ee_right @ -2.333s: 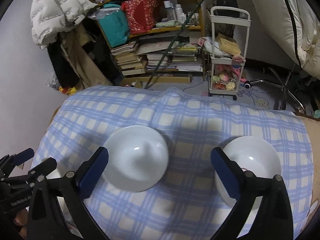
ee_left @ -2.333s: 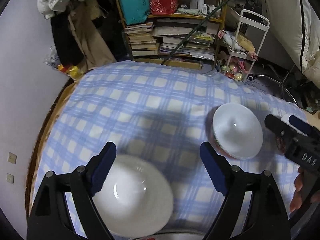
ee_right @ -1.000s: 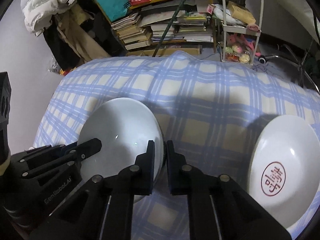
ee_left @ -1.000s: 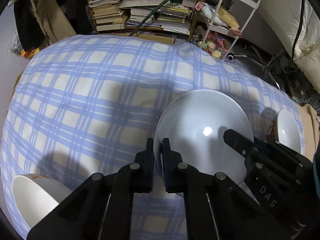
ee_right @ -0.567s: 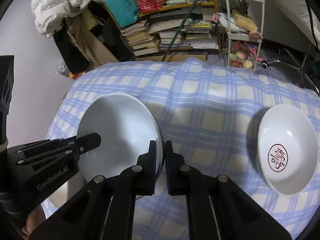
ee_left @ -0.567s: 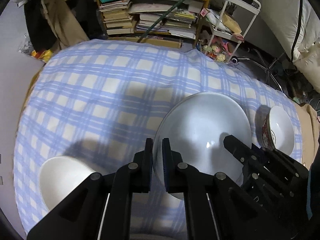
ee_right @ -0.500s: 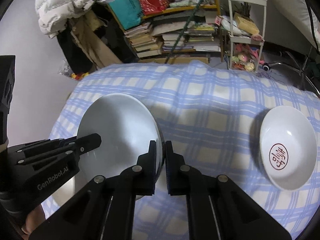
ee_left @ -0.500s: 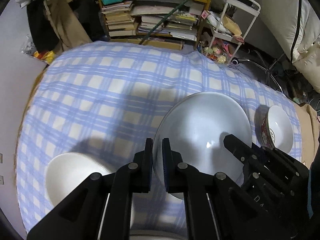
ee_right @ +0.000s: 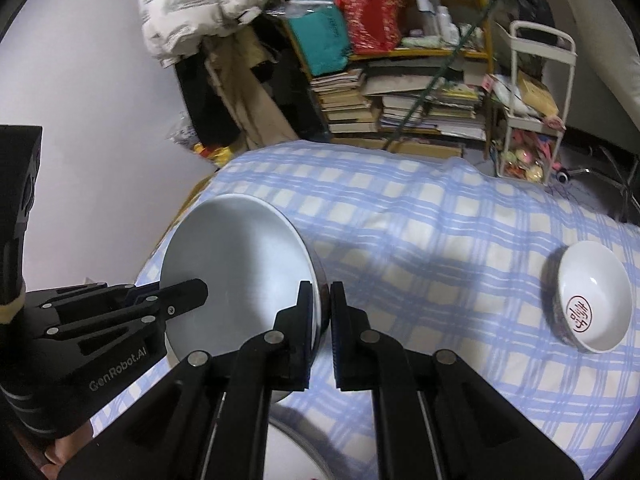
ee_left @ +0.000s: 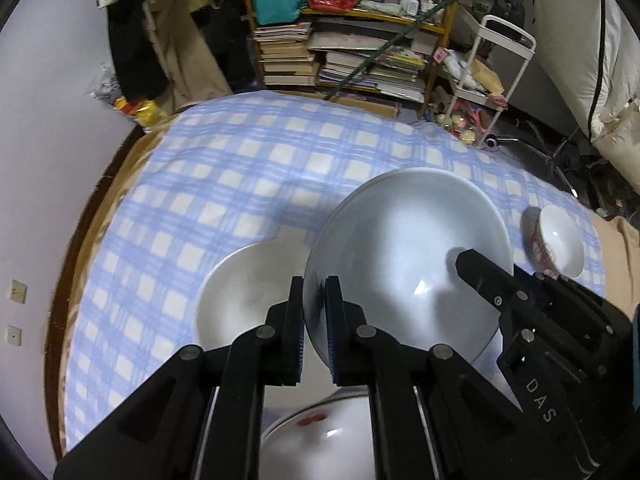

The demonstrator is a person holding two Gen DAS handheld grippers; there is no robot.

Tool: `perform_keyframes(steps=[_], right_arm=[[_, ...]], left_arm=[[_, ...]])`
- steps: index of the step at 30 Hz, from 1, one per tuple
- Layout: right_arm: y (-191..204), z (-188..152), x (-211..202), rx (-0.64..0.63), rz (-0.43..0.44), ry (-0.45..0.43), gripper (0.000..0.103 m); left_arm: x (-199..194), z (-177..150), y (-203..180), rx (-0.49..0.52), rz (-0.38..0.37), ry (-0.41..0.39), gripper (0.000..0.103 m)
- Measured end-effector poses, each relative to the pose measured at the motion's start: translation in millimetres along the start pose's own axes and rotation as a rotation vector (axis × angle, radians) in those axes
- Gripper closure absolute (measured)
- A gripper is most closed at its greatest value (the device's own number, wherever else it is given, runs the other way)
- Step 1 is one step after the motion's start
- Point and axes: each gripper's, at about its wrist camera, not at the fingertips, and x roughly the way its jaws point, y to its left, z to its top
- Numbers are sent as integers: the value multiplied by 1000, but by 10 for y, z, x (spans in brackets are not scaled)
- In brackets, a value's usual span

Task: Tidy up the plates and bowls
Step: 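Lift the white bowl with both tools and lower it into the other white bowl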

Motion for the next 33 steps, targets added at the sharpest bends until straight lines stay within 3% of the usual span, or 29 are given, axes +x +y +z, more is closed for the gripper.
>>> perform_keyframes(steps=[19,33], right_arm=[[699,-232,129,-109,38,7,93],[751,-412,469,-144,-2,58,93]], left_arm=[[-123,-492,812,-198,-74,-43,94],[305,-656,909,-208,-83,-12,94]])
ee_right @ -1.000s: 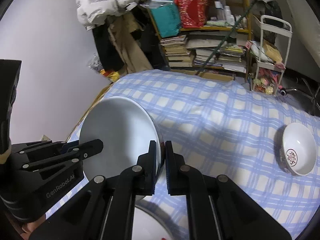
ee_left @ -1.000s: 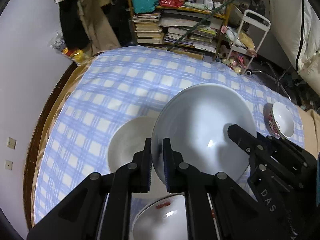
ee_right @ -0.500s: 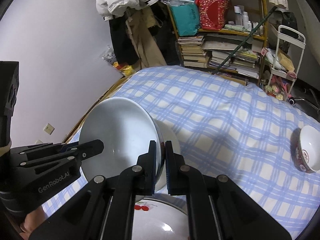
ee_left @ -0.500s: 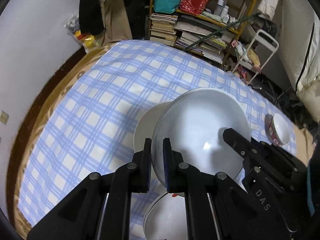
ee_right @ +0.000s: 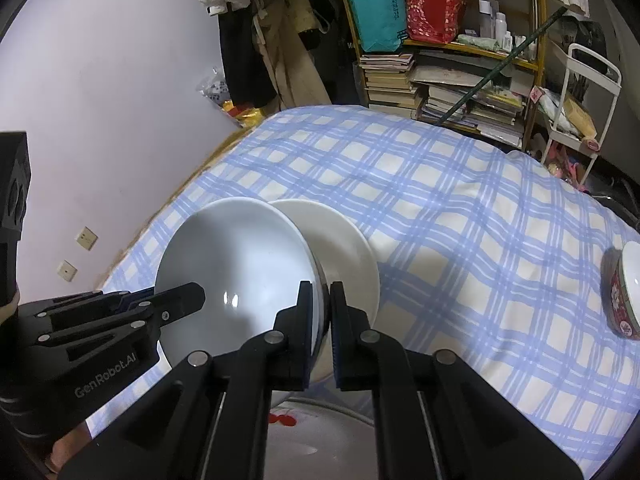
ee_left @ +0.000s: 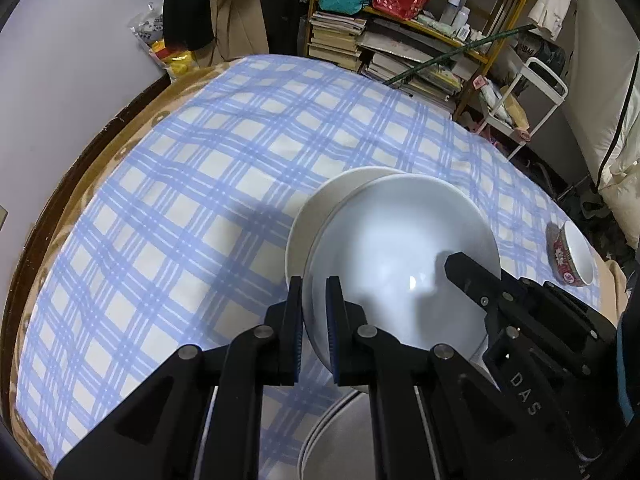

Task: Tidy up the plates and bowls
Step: 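Lift the white bowl with both tools and lower it into the other white bowl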

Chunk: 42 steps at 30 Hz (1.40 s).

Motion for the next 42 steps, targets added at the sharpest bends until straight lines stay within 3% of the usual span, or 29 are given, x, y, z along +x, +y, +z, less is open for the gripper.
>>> perform_keyframes(steps=[17,30,42], right_arm=[[-89,12,225,-8,-30,-7,93],[-21,18,272,-85,-68,-50,93],[-10,10,262,-109,-79,-62,91]], left_arm=[[277,94,-15,9,3,61,94],[320,91,-60,45,48,41,94],[316,72,-51,32,39,43,94]])
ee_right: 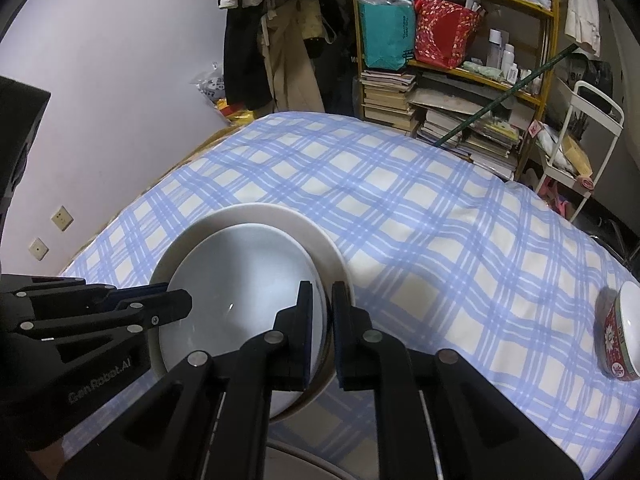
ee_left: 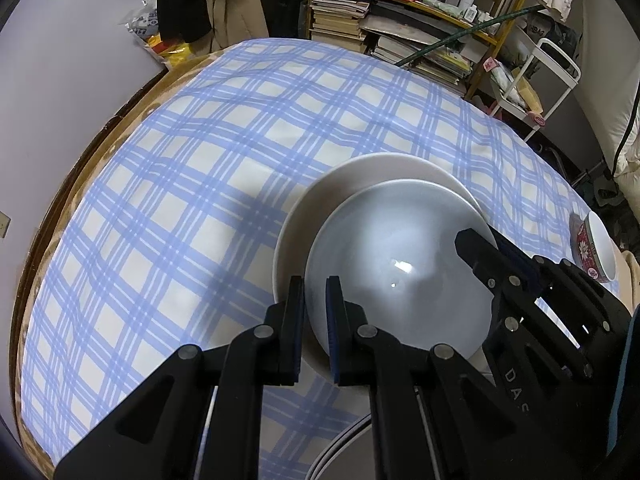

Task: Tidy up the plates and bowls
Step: 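Lift the white bowl with both tools and lower it into the other white bowl, then open both tools and pull them back from the stacked bowls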

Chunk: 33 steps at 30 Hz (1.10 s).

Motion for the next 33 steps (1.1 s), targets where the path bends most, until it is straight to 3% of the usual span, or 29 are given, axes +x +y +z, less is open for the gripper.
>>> perform_keyframes(steps=[12,14,19,20,22,24,26,27,29,30,33], right_arm=[[-70,60,-152,28,37,-57,90],[-118,78,-178,45,35,-53,86],[-291,117,-325,88,24,-47,66],[-334,126,-373,95,14,-54,63],[-431,154,-471,111,-4,-66,49],[-548,181,-570,130,-21,-70,39],[-671,218,-667,145,-40,-69,33],[-735,230,-711,155,-47,-69,27],[-882,234,-812,177,-53,-75,14],[-965,227,-869,184,-58,-79,7],[-1158,182,-1013,170,-103,-84,5]], left_arm=[[-105,-2,-29,16,39,-45,90],[-132,2,-37,15,46,-51,88],[-199,-4,-71,8,81,-72,85],[-222,-3,-87,11,80,-75,81],[-270,-2,-132,23,73,-84,71],[-353,-2,-195,32,93,-115,53],[-465,-8,-275,45,117,-163,43],[-516,-5,-341,60,123,-174,32],[-564,6,-441,73,116,-170,23],[-581,8,-485,74,110,-168,22],[-615,16,-647,79,96,-157,22]])
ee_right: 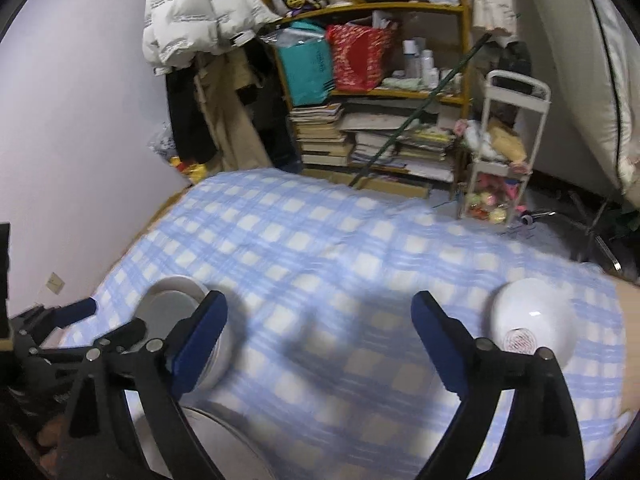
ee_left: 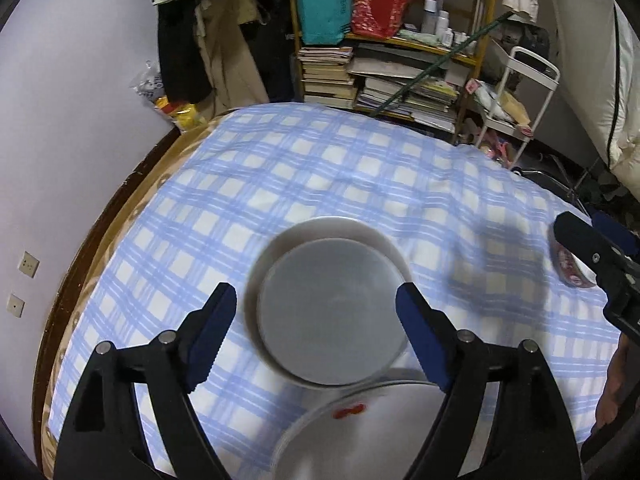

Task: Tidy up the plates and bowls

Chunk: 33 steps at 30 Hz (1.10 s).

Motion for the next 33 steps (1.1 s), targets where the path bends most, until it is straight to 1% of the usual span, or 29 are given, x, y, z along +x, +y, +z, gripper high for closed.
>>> perform_keyframes(steps=[4,10,18,25,29,33], right_arm=[[-302,13,-121,-14,-64,0,3],[-722,11,-250,6,-116,-15,3],[-1236,-67,-307,50,-173,-24,3],[-1676,-112,-306,114,-180,-36,3],[-1931,-149,-278,132,-208,-37,3],[-2196,-187,-166,178,-210,-3,13]], left_arm=[[-39,41,-249,12,-18,3,22],[-140,113,-726,41,-57,-71,22],[-140,213,-1373,130,-104,-122,22],[39,302,-1976,176,-176,-95,22],[186,305,-2301,217,-188,-65,22],[327,294,-2552,263,-192,-44,22]])
